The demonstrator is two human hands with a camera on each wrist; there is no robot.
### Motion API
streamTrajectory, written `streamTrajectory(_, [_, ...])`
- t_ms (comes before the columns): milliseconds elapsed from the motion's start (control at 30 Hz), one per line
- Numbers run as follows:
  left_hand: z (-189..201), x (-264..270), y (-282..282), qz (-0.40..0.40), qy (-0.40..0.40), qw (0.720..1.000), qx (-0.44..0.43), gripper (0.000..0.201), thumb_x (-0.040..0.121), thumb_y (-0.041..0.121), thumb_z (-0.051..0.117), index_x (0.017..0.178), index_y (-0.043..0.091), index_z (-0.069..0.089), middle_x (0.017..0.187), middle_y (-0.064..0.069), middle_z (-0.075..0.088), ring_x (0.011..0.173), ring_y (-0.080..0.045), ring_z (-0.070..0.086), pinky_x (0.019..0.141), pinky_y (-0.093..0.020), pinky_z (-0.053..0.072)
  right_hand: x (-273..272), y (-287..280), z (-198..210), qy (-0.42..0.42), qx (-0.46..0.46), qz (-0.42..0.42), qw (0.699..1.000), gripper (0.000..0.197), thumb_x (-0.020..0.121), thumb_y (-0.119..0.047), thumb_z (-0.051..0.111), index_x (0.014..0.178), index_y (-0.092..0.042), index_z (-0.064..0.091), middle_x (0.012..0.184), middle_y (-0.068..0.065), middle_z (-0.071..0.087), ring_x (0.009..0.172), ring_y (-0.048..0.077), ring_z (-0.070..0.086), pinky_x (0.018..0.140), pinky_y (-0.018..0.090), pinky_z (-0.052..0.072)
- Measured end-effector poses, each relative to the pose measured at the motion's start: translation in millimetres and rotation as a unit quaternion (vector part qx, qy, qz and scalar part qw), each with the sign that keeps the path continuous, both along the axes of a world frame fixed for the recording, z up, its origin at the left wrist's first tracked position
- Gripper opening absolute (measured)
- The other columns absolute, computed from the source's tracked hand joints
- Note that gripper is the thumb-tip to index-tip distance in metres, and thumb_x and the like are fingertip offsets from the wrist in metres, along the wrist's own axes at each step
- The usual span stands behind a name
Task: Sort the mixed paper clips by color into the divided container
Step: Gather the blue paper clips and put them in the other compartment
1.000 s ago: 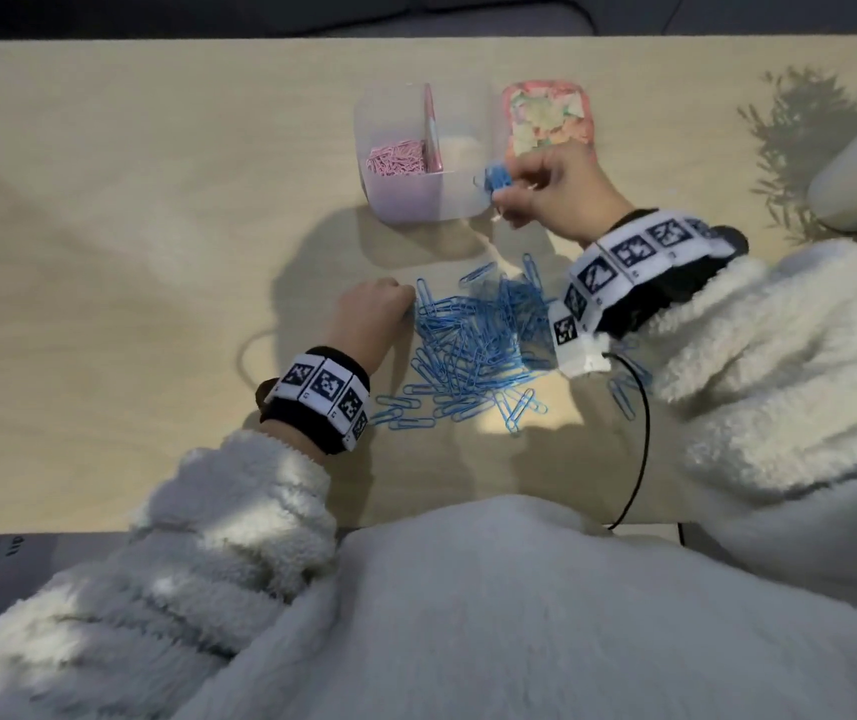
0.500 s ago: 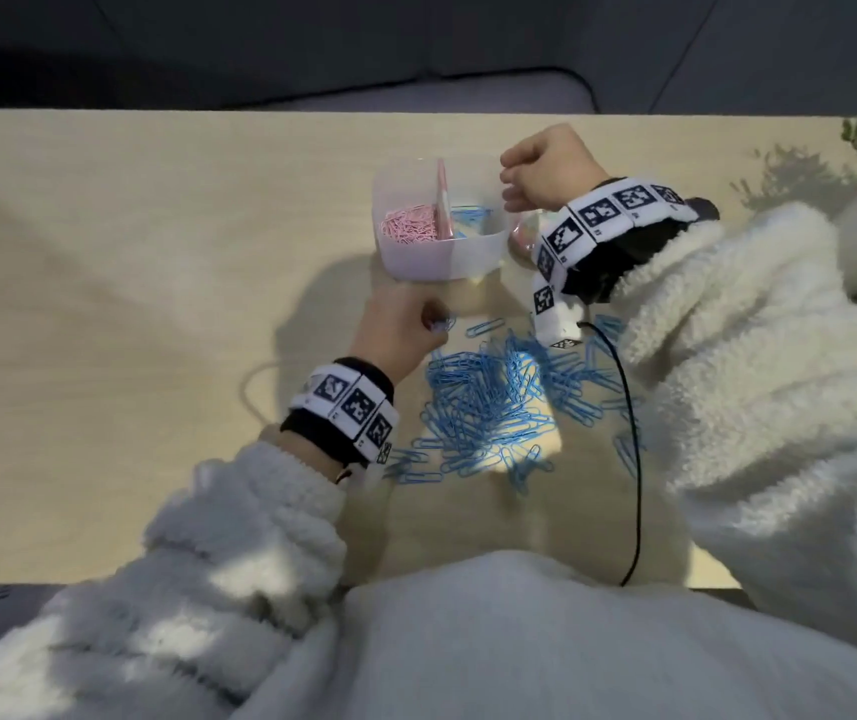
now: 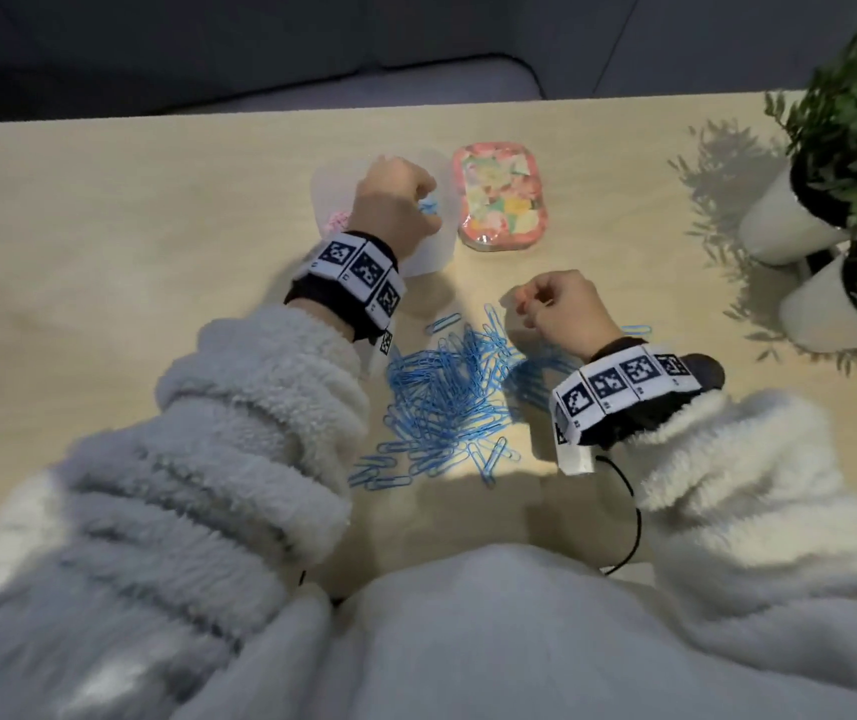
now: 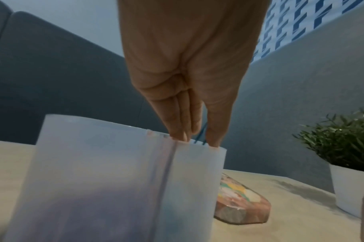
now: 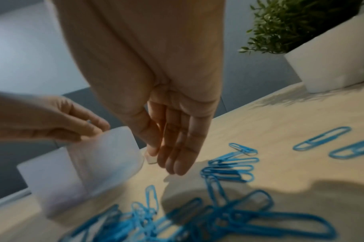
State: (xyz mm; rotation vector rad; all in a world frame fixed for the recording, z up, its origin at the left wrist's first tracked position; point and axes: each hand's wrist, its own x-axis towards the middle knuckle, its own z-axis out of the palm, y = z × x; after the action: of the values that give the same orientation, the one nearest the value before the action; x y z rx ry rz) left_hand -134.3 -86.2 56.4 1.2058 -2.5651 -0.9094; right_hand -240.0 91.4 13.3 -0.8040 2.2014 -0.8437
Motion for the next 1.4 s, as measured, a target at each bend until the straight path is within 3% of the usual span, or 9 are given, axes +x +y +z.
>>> streamTrajectory(100, [-2.3, 9.3, 3.9, -0.004, 0.056, 0.998, 0.008, 0.043, 0.079, 0.018, 0.068, 0.119, 0.008, 0.060, 0.122, -0.013, 0.062, 0.115, -0.027, 0.055, 0.101, -0.035, 0.043, -0.1, 1.1, -9.9, 0.060, 0.059, 0.016, 0.996, 0.022, 0.080, 0.000, 0.048, 0.087, -0.004, 0.068, 0.092, 0.009, 0.071, 0.082, 0.020, 0.062, 0.073, 0.014, 0.039])
streamTrajectory(233, [4.6, 34.2, 22.6, -0.043, 0.099, 0.994, -0.023, 0.020, 0.081, 0.018, 0.064, 0.099, 0.010, 0.068, 0.103, -0.006, 0.068, 0.096, -0.020, 0.059, 0.085, -0.027, 0.046, 15.2, -14.1, -16.8, 0.102, 0.086, 0.073, 0.988, 0.019, 0.083, -0.012, 0.055, 0.092, 0.001, 0.066, 0.101, 0.021, 0.067, 0.097, 0.035, 0.060, 0.084, 0.034, 0.046])
streamTrajectory(367, [-21.8, 81.1, 47.0, -0.087, -0.009, 0.994, 0.068, 0.022, 0.077, 0.013, 0.069, 0.098, 0.006, 0.066, 0.102, -0.013, 0.064, 0.087, -0.018, 0.054, 0.084, -0.029, 0.045, 38.9, -23.8, -18.9, 0.113, 0.085, 0.146, 0.979, 0.022, 0.083, -0.027, 0.059, 0.078, -0.006, 0.058, 0.088, 0.017, 0.056, 0.093, 0.036, 0.056, 0.070, 0.029, 0.036])
streamTrajectory(500, [-54.0, 113.3, 62.6, -0.113, -0.127, 0.983, 0.075, 0.052, 0.071, 0.027, 0.076, 0.117, 0.011, 0.058, 0.117, -0.016, 0.052, 0.106, -0.029, 0.052, 0.097, -0.037, 0.041, 54.9, -17.4, -19.7, 0.146, 0.111, 0.233, 0.955, 0.048, 0.076, -0.042, 0.069, 0.103, -0.004, 0.058, 0.108, 0.017, 0.052, 0.106, 0.032, 0.047, 0.090, 0.039, 0.042])
streamTrajectory(667, [-61.5, 111.1, 81.8, -0.126, -0.120, 0.984, 0.026, 0.046, 0.076, 0.026, 0.071, 0.119, 0.014, 0.059, 0.123, -0.012, 0.051, 0.113, -0.030, 0.045, 0.098, -0.037, 0.035, 66.2, -7.3, -20.9, 0.182, 0.097, 0.273, 0.940, 0.039, 0.082, -0.023, 0.066, 0.115, -0.005, 0.058, 0.116, 0.018, 0.051, 0.112, 0.034, 0.046, 0.095, 0.040, 0.040])
streamTrajectory(967, [-62.4, 102.3, 90.9, -0.127, -0.088, 0.988, 0.007, 0.017, 0.076, 0.004, 0.067, 0.093, 0.005, 0.070, 0.110, -0.016, 0.058, 0.097, -0.033, 0.057, 0.081, -0.035, 0.042, 54.8, -3.7, -17.4, 0.116, 0.032, 0.187, 0.975, 0.016, 0.079, -0.003, 0.060, 0.093, -0.004, 0.067, 0.099, 0.016, 0.068, 0.095, 0.030, 0.061, 0.083, 0.031, 0.044])
streamTrajectory(1167, [-64.7, 109.7, 92.0, -0.086, -0.058, 0.994, 0.025, 0.022, 0.077, -0.001, 0.062, 0.096, 0.006, 0.070, 0.106, -0.014, 0.062, 0.097, -0.030, 0.059, 0.083, -0.031, 0.042, 25.8, -27.5, 24.8, -0.005, -0.022, 0.118, 0.993, 0.003, 0.081, -0.005, 0.066, 0.082, -0.007, 0.068, 0.081, 0.002, 0.063, 0.062, 0.005, 0.054, 0.057, 0.009, 0.044])
streamTrajectory(1300, [-62.3, 112.6, 90.4, -0.074, -0.054, 0.996, 0.022, 0.025, 0.076, -0.002, 0.059, 0.097, 0.006, 0.071, 0.105, -0.014, 0.065, 0.097, -0.030, 0.060, 0.084, -0.031, 0.043, 4.3, -74.3, 58.6, -0.060, -0.102, 0.031, 0.993, 0.003, 0.076, 0.005, 0.067, 0.078, 0.004, 0.066, 0.058, -0.007, 0.063, 0.046, -0.001, 0.054, 0.052, 0.018, 0.049])
streamTrajectory(1400, [-62.9, 111.9, 92.4, -0.056, -0.050, 0.996, 0.045, 0.024, 0.075, -0.002, 0.058, 0.092, 0.007, 0.073, 0.101, -0.013, 0.068, 0.094, -0.030, 0.062, 0.084, -0.033, 0.047, -7.2, -111.5, 68.0, -0.035, -0.112, -0.007, 0.993, 0.019, 0.070, -0.002, 0.071, 0.058, -0.014, 0.064, 0.062, -0.007, 0.062, 0.053, 0.006, 0.057, 0.062, 0.026, 0.051])
